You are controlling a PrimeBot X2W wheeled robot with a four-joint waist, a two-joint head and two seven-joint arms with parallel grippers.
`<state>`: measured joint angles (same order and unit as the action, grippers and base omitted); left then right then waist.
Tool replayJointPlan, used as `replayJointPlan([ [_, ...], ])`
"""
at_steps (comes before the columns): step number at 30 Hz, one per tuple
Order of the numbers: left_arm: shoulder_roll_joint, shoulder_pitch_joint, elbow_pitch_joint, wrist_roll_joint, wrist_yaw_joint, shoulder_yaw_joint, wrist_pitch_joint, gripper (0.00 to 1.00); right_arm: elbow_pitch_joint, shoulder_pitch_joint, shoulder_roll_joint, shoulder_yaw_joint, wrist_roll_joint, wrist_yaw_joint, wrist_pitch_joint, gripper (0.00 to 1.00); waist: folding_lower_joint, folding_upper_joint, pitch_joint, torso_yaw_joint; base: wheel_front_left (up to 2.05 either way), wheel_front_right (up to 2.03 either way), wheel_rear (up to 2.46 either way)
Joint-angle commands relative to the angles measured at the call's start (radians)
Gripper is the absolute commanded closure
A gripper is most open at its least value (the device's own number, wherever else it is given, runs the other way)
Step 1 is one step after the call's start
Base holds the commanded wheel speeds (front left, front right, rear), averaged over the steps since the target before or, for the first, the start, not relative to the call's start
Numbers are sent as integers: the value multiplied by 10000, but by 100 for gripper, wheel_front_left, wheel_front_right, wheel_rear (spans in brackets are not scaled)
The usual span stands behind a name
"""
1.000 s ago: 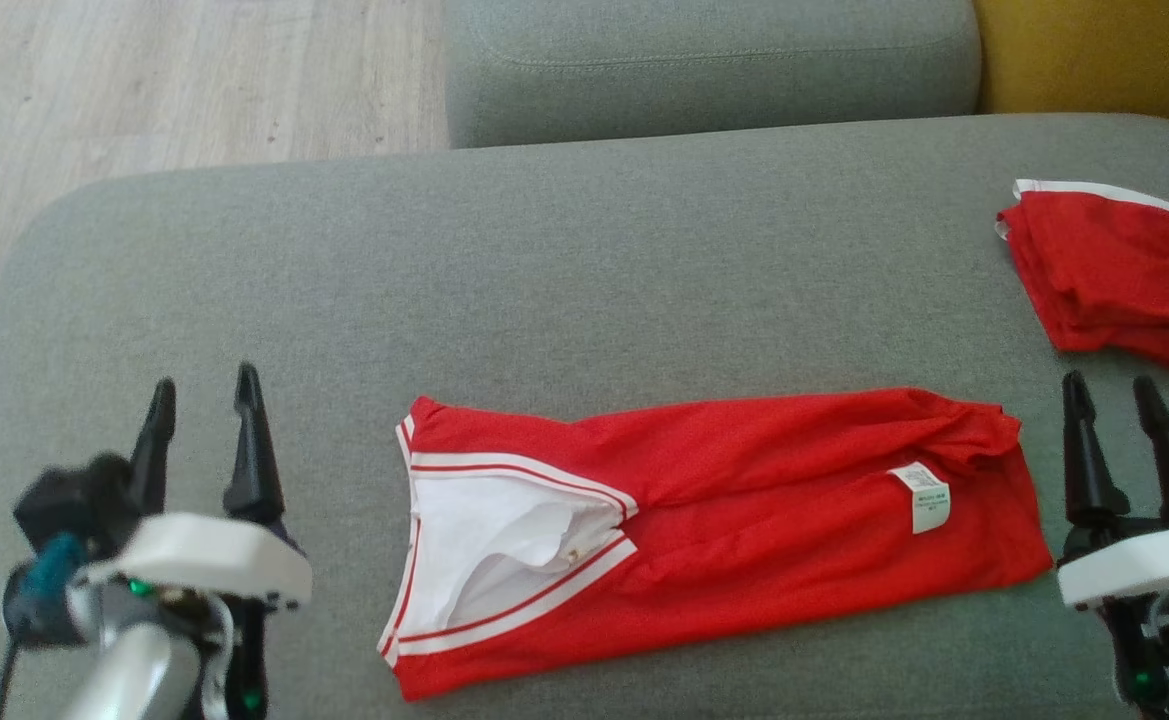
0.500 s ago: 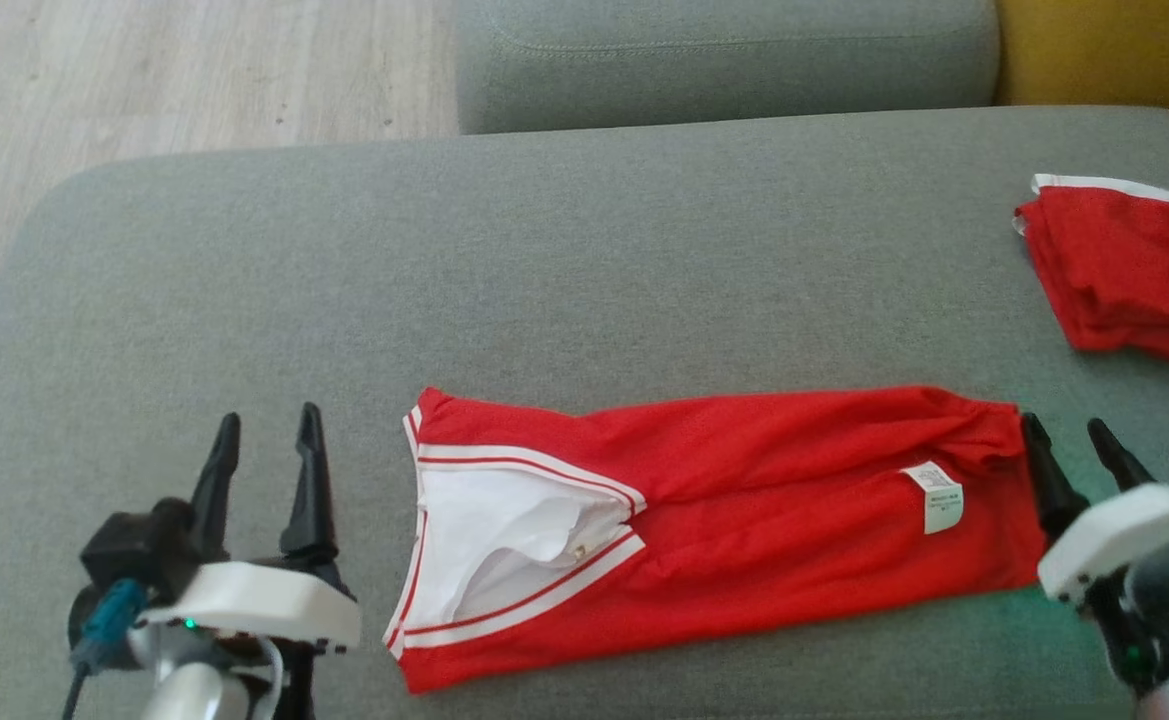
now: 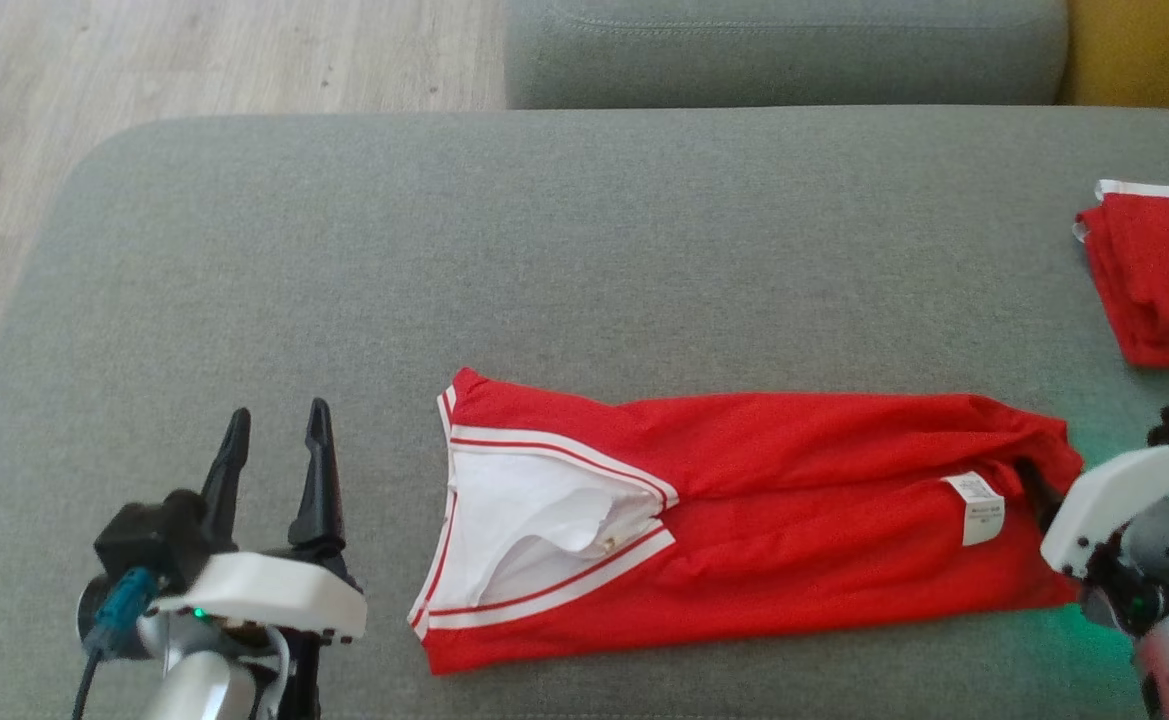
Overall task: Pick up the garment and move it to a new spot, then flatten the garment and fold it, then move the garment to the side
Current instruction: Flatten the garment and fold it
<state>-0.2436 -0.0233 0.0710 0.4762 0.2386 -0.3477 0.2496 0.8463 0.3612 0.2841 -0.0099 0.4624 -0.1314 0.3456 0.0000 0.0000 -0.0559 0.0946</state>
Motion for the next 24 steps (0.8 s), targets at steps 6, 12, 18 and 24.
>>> replayJointPlan([
  [6, 50, -628, -144, -167, -55, 492, 122, 0, 964, 697, 65, 201, -197, 7, 637, 0, 0, 0, -134, 153, 0, 0, 0],
  [12, 111, -610, 4, -197, -105, 515, 122, 0, 1698, 818, -239, 506, 145, 7, 2289, 57, 0, 0, -48, 183, 0, 0, 0],
  [18, 144, -542, 67, -193, -129, 578, 122, 0, 1063, 883, -194, 833, 339, 7, 1979, 100, 0, 0, 68, 123, 0, 0, 0],
  [24, 201, -518, 91, -221, -163, 628, 122, 0, 583, 1062, 199, 823, 394, 7, 1045, 100, 0, 0, 153, 27, 0, 0, 0],
])
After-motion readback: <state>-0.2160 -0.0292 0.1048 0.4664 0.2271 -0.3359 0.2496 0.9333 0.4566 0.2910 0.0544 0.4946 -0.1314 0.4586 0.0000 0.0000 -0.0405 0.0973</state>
